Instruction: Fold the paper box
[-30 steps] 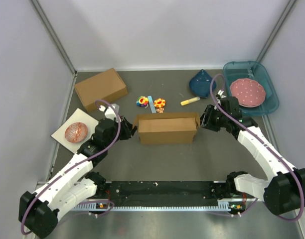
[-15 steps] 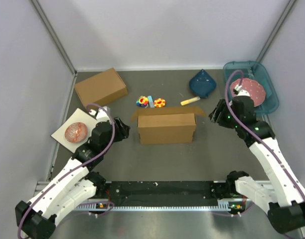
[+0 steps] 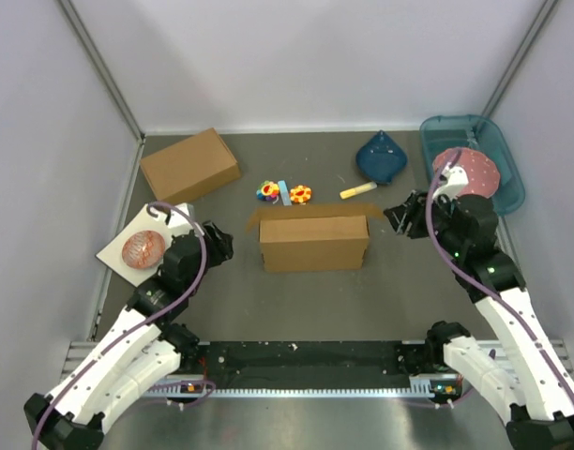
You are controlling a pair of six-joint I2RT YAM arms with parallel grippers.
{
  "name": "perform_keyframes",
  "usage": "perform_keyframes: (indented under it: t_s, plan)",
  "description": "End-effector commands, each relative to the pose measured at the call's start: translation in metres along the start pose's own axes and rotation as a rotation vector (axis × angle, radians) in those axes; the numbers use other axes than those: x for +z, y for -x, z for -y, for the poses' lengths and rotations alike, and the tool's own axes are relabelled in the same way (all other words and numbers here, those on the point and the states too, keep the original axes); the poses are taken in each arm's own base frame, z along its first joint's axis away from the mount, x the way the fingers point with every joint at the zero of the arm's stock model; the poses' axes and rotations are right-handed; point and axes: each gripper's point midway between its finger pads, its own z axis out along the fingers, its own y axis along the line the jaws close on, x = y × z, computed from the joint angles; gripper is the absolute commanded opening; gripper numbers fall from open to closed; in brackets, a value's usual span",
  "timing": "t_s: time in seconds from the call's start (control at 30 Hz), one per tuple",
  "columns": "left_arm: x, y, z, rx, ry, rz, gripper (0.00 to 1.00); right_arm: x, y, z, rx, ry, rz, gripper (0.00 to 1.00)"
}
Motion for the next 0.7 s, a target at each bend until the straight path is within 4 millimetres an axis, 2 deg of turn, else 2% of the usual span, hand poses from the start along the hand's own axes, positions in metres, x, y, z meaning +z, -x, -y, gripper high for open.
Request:
perform_keyframes:
  t_s: [0.0,0.17,0.33,0.53,0.67]
  plan:
    - [-0.015,0.032,0.005,-0.019,-0.026,0.111,0.58,0.016,0.014,-0.025,-0.121,0.171,0.057,0.49]
    - [-0.023,0.039,0.003,-0.026,-0.038,0.148,0.58,0.031,0.010,-0.018,-0.154,0.153,0.022,0.49]
    - [-0.026,0.041,0.002,-0.026,-0.039,0.158,0.59,0.035,0.010,-0.014,-0.182,0.138,-0.002,0.49]
    - [-0.029,0.051,0.005,-0.029,-0.051,0.190,0.60,0.043,-0.010,-0.003,-0.180,0.111,-0.049,0.48]
    - [-0.029,0.057,0.009,-0.024,-0.062,0.203,0.60,0.045,-0.016,-0.002,-0.173,0.111,-0.065,0.41]
